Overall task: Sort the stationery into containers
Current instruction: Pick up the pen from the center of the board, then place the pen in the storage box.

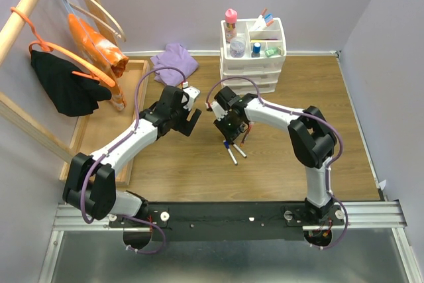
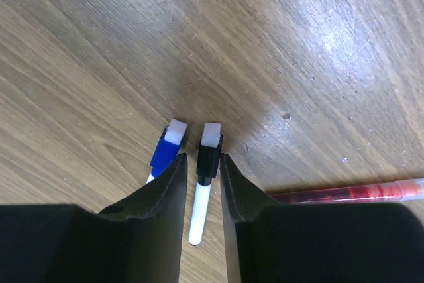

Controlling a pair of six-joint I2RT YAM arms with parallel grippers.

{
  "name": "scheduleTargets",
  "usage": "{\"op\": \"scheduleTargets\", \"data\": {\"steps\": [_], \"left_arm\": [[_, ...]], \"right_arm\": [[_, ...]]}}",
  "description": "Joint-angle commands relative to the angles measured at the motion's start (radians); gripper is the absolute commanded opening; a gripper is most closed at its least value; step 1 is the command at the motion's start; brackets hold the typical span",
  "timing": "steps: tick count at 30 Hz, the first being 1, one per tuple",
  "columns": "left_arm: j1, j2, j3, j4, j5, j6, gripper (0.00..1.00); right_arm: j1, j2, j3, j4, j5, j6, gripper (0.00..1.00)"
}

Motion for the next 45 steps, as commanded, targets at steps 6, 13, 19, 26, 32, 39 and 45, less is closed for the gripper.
{"op": "scheduleTargets", "data": {"steps": [6,13,19,26,32,39,45], "left_arm": [[0.004,-0.005,0.000,0.025,-0.014,0.002,0.99],[0.004,-0.010,0.002,0.015,-0.008,0.002,0.99],[0.004,0.010,0.023,-0.005,0.013,0.001,0.99],[0.012,0.073,0.107,-0.046,0.027,0.001,0.99],[0.015,0.104,0.167,-0.095,0.027,0.017,0.99],[0.015,0.110,0.167,-0.124,0.016,0.039,0.99],[0.015,0.127,0.170,-0.135,0.023,0.039,0.99]], "right_arm": [[0.009,0.071,0.021,0.009,0.129,0.015,0.22],[0.008,-0.002,0.057,-0.011,0.113,0.001,0.01],[-0.014,-0.129,0.196,-0.019,0.014,0.018,0.01],[-0.217,-0.104,0.512,0.058,-0.117,0.160,0.00],[-0.385,-0.076,0.669,0.289,-0.176,0.239,0.00],[-0.504,-0.071,0.693,0.604,-0.112,0.274,0.00],[-0.555,-0.041,0.661,0.789,0.037,0.260,0.00]]}}
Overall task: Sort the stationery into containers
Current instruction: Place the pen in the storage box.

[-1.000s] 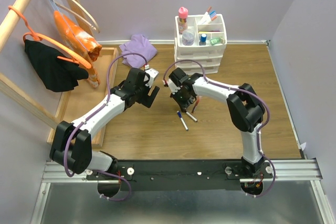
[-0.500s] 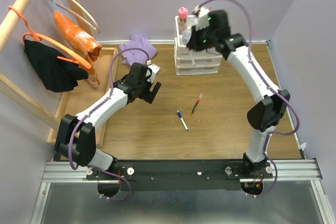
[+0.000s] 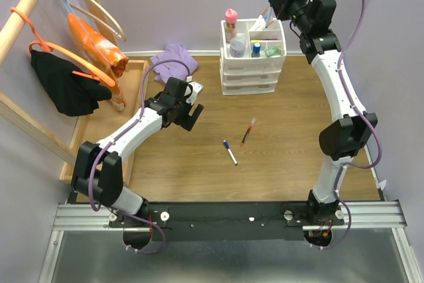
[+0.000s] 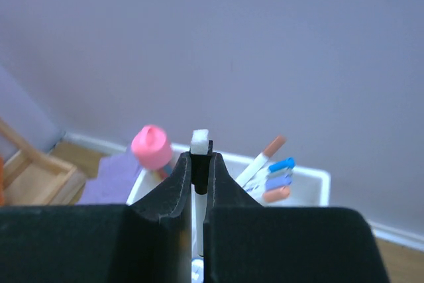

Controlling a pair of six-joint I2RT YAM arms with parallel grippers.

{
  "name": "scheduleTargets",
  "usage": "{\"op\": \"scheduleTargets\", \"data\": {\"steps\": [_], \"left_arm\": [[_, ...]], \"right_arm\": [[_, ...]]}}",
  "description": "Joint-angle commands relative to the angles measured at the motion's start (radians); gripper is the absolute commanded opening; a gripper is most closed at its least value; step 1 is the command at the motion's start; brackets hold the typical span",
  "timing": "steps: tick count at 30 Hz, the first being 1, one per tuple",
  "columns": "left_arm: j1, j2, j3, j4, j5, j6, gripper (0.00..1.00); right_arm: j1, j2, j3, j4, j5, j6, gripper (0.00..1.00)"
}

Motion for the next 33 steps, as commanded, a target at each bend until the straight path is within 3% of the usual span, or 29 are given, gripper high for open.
{"op": "scheduleTargets", "data": {"steps": [1,5,12,26,30,33], "left_arm": [[0.003,0.024,0.024,-0.031,0.013,0.013,0.99],[0.003,0.044,0.032,-0.034,0.010,0.022,0.99],[0.003,0.073,0.045,-0.034,0.005,0.031,0.99],[0.003,0.119,0.072,-0.034,0.000,0.034,0.99],[0.003,0.125,0.076,-0.031,0.003,0.033,0.99],[0.002,0.130,0.081,-0.031,0.003,0.031,0.99]], "right_arm": [[-0.046,0.042,-0.056,0.272,0.146,0.004,0.01],[-0.077,0.118,-0.009,0.396,0.194,0.012,0.01],[-0.089,0.252,0.122,0.412,0.221,-0.002,0.01],[-0.092,0.316,0.065,0.383,0.217,0.026,0.01],[-0.093,0.315,0.056,0.377,0.206,0.035,0.17],[-0.092,0.309,0.048,0.372,0.205,0.038,0.22]]}}
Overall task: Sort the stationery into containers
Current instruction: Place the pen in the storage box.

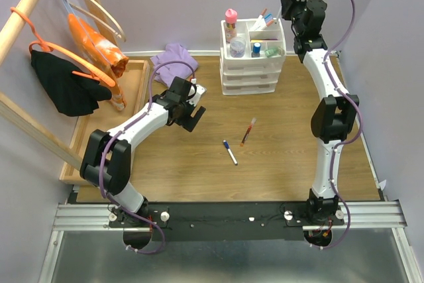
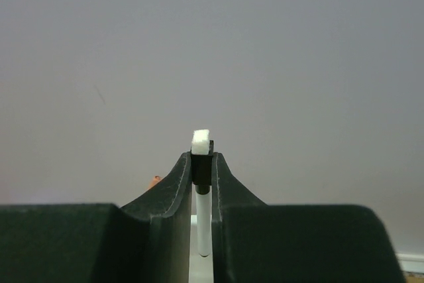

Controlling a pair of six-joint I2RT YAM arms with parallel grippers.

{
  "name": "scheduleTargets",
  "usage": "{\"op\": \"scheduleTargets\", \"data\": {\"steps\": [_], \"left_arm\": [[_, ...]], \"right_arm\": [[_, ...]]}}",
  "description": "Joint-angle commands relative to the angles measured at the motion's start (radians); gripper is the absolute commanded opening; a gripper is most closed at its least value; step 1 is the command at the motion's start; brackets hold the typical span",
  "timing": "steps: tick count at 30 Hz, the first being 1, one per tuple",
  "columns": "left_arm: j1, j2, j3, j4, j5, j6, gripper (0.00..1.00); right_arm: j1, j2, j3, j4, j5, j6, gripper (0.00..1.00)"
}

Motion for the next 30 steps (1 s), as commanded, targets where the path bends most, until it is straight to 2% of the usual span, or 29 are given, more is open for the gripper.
{"op": "scheduleTargets", "data": {"steps": [1,9,15,19,21,22,23,26,28,29,30], "left_arm": [[0.002,0.016,0.038,-0.003,0.005,0.003,0.99],[0.002,0.006,0.029,0.010,0.011,-0.005,0.99],[-0.001,-0.012,0.022,0.019,0.018,-0.012,0.99],[-0.001,-0.043,0.006,0.033,0.012,-0.016,0.99],[-0.001,-0.061,-0.011,0.040,0.007,-0.023,0.99],[-0.001,-0.064,-0.017,0.051,0.001,-0.028,0.99],[-0.001,-0.072,-0.024,0.054,-0.002,-0.032,0.99],[0.000,-0.092,-0.050,0.072,-0.019,-0.057,0.99],[0.000,-0.104,-0.059,0.082,-0.031,-0.072,0.99],[0.000,-0.106,-0.060,0.083,-0.047,-0.075,0.99],[0.000,-0.110,-0.062,0.083,-0.053,-0.080,0.99]], "right_arm": [[-0.001,0.016,-0.023,0.012,0.011,0.014,0.23],[-0.001,-0.028,-0.051,0.001,0.011,0.014,0.37],[-0.002,-0.111,-0.087,-0.015,0.021,0.006,0.38],[-0.001,-0.270,-0.210,-0.088,-0.023,0.000,0.38],[0.002,-0.394,-0.347,-0.169,-0.078,0.023,0.38],[0.004,-0.433,-0.398,-0.183,-0.153,0.028,0.38],[0.011,-0.479,-0.446,-0.273,-0.188,0.023,0.38],[0.083,-0.619,-0.651,-0.422,-0.325,-0.063,0.38],[0.189,-0.662,-0.742,-0.534,-0.403,-0.161,0.41],[0.238,-0.657,-0.756,-0.648,-0.423,-0.201,0.43],[0.328,-0.640,-0.758,-0.721,-0.440,-0.271,0.44]]}}
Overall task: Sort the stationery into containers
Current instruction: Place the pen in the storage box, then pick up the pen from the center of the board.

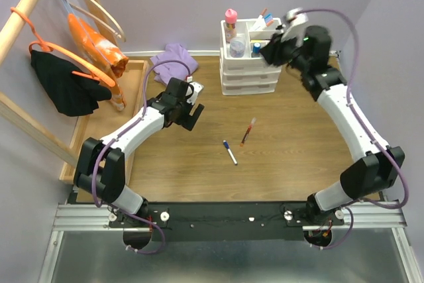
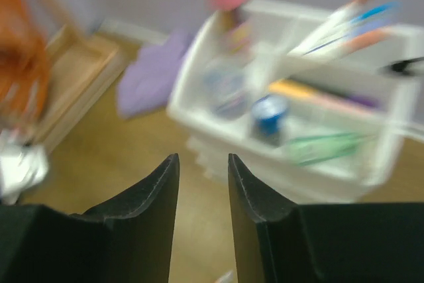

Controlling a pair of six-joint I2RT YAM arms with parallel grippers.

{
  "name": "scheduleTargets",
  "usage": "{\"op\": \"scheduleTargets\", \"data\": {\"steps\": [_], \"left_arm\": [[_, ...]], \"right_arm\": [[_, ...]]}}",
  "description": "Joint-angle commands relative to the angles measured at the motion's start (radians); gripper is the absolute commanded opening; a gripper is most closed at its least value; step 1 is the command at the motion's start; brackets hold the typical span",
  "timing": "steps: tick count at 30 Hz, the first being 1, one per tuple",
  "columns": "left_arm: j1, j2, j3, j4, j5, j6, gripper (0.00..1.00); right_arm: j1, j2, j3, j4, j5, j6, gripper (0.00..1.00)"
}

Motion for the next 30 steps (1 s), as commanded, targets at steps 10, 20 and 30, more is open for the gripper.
{"op": "scheduleTargets", "data": {"steps": [10,20,30], "left_arm": [[0.017,-0.068,-0.035,0.073,-0.229,-0.130,0.99],[0.025,-0.152,-0.099,0.065,-0.232,-0.139,0.99],[0.038,-0.181,-0.112,0.079,-0.219,-0.147,0.99]], "right_arm": [[0.416,0.223,-0.227,-0.525,-0.052,-0.067,0.54],[0.504,0.294,-0.278,-0.513,-0.006,0.013,0.56],[0.519,0.396,-0.194,-0.522,0.097,0.057,0.49]]}}
